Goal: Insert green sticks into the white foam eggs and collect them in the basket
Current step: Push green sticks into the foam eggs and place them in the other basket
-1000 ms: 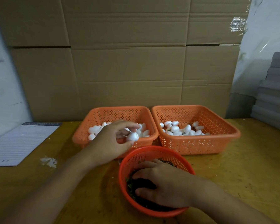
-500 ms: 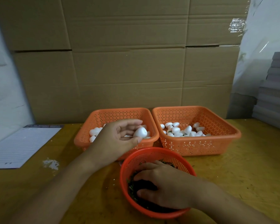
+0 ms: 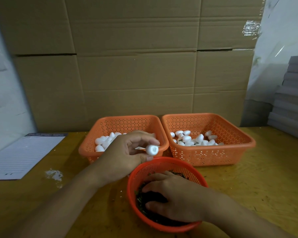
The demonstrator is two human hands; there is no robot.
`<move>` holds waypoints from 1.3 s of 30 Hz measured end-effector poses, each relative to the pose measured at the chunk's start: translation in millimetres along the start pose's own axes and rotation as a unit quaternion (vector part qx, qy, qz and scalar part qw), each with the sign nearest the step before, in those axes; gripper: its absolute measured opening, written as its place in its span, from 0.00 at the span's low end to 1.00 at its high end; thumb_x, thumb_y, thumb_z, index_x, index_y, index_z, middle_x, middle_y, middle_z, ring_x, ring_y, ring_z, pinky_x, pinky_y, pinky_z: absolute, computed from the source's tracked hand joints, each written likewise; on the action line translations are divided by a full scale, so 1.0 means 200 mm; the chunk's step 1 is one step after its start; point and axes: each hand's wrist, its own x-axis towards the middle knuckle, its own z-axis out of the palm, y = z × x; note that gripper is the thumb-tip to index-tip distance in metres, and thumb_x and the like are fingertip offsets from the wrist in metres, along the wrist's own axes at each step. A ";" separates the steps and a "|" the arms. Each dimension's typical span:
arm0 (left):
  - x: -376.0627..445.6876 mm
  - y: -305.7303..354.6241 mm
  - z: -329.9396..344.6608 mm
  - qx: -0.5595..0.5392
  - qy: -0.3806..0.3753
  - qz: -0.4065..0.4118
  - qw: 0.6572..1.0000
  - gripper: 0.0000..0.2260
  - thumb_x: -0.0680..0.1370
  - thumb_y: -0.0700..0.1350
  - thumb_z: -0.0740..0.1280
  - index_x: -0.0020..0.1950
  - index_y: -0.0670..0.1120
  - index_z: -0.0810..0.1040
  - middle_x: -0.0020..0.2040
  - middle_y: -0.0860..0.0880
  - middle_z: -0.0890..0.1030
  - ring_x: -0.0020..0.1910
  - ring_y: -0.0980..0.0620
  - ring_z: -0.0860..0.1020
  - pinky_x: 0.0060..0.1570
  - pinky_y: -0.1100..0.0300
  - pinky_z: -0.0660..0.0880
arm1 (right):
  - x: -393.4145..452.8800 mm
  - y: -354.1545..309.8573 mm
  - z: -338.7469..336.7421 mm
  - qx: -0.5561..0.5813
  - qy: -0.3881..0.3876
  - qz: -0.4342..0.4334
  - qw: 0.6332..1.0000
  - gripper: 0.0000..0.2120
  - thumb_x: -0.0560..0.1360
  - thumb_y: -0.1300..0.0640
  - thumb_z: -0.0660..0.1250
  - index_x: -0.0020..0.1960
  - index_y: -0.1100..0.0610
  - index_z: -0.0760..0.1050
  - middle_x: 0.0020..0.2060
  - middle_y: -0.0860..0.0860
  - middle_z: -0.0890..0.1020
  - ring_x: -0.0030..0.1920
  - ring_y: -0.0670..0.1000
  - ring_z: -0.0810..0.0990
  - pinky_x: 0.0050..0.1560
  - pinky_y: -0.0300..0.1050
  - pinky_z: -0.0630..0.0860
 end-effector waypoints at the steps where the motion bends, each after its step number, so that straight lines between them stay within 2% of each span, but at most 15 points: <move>1: 0.00 0.00 0.00 -0.006 -0.002 -0.004 1.000 0.17 0.73 0.26 0.72 0.54 0.45 0.83 0.58 0.48 0.82 0.64 0.55 0.79 0.63 0.58 0.77 | 0.00 0.00 0.00 -0.002 0.000 0.000 1.000 0.23 0.79 0.40 0.62 0.72 0.46 0.70 0.72 0.43 0.68 0.72 0.49 0.64 0.73 0.52 0.63; 5: -0.01 0.03 0.01 -0.018 -0.005 -0.024 1.000 0.16 0.72 0.26 0.72 0.52 0.45 0.82 0.59 0.45 0.83 0.61 0.56 0.81 0.60 0.63 0.77 | 0.00 0.00 0.00 0.000 -0.003 0.000 1.000 0.23 0.79 0.40 0.61 0.72 0.45 0.70 0.72 0.43 0.69 0.72 0.49 0.64 0.72 0.54 0.65; 14: -0.01 0.04 0.01 -0.011 -0.005 -0.028 1.000 0.16 0.72 0.26 0.71 0.50 0.46 0.82 0.56 0.49 0.85 0.63 0.56 0.79 0.61 0.60 0.77 | 0.00 0.00 0.00 -0.006 -0.005 0.000 1.000 0.23 0.80 0.40 0.61 0.72 0.45 0.70 0.72 0.43 0.68 0.71 0.49 0.64 0.73 0.52 0.64; 17: -0.01 0.04 0.01 -0.010 -0.002 -0.035 0.999 0.16 0.73 0.27 0.72 0.51 0.46 0.81 0.56 0.47 0.84 0.59 0.53 0.82 0.58 0.59 0.79 | 0.00 0.00 -0.01 0.002 -0.006 0.000 1.000 0.22 0.80 0.40 0.61 0.72 0.45 0.69 0.73 0.42 0.67 0.71 0.48 0.63 0.72 0.50 0.64; 20: -0.01 0.04 0.01 -0.013 -0.003 -0.041 0.999 0.13 0.74 0.34 0.73 0.54 0.48 0.81 0.52 0.50 0.85 0.52 0.48 0.84 0.55 0.56 0.81 | -0.01 -0.01 -0.01 0.002 -0.005 -0.001 1.000 0.22 0.80 0.41 0.61 0.72 0.45 0.70 0.72 0.42 0.68 0.71 0.48 0.64 0.72 0.51 0.64; 25: 0.00 0.04 0.02 0.002 -0.019 -0.033 0.999 0.14 0.75 0.48 0.68 0.60 0.53 0.80 0.45 0.57 0.84 0.43 0.54 0.83 0.48 0.65 0.78 | -0.01 -0.01 -0.01 0.003 -0.006 -0.001 1.000 0.22 0.80 0.41 0.61 0.72 0.45 0.70 0.73 0.42 0.67 0.71 0.48 0.63 0.72 0.51 0.64; 31: 0.00 0.01 0.02 -0.046 -0.026 -0.041 0.998 0.15 0.72 0.49 0.71 0.56 0.45 0.77 0.42 0.48 0.86 0.42 0.48 0.84 0.49 0.57 0.82 | -0.01 -0.02 -0.01 0.005 -0.008 0.003 1.000 0.22 0.80 0.41 0.61 0.72 0.45 0.69 0.72 0.42 0.67 0.71 0.48 0.63 0.71 0.51 0.65; 35: 0.01 0.00 0.01 -0.067 -0.031 -0.050 0.996 0.17 0.71 0.50 0.73 0.54 0.44 0.74 0.43 0.41 0.86 0.43 0.47 0.86 0.47 0.59 0.81 | -0.02 -0.03 -0.02 -0.001 -0.014 0.006 1.000 0.22 0.80 0.41 0.61 0.72 0.45 0.69 0.72 0.43 0.67 0.71 0.49 0.64 0.71 0.52 0.65; 39: 0.01 -0.02 0.01 -0.087 -0.028 -0.044 0.995 0.15 0.71 0.46 0.74 0.53 0.47 0.73 0.44 0.40 0.86 0.43 0.44 0.85 0.45 0.59 0.80 | -0.02 -0.04 -0.03 -0.006 -0.014 0.006 1.000 0.21 0.80 0.42 0.62 0.72 0.45 0.70 0.73 0.43 0.67 0.71 0.50 0.64 0.71 0.52 0.65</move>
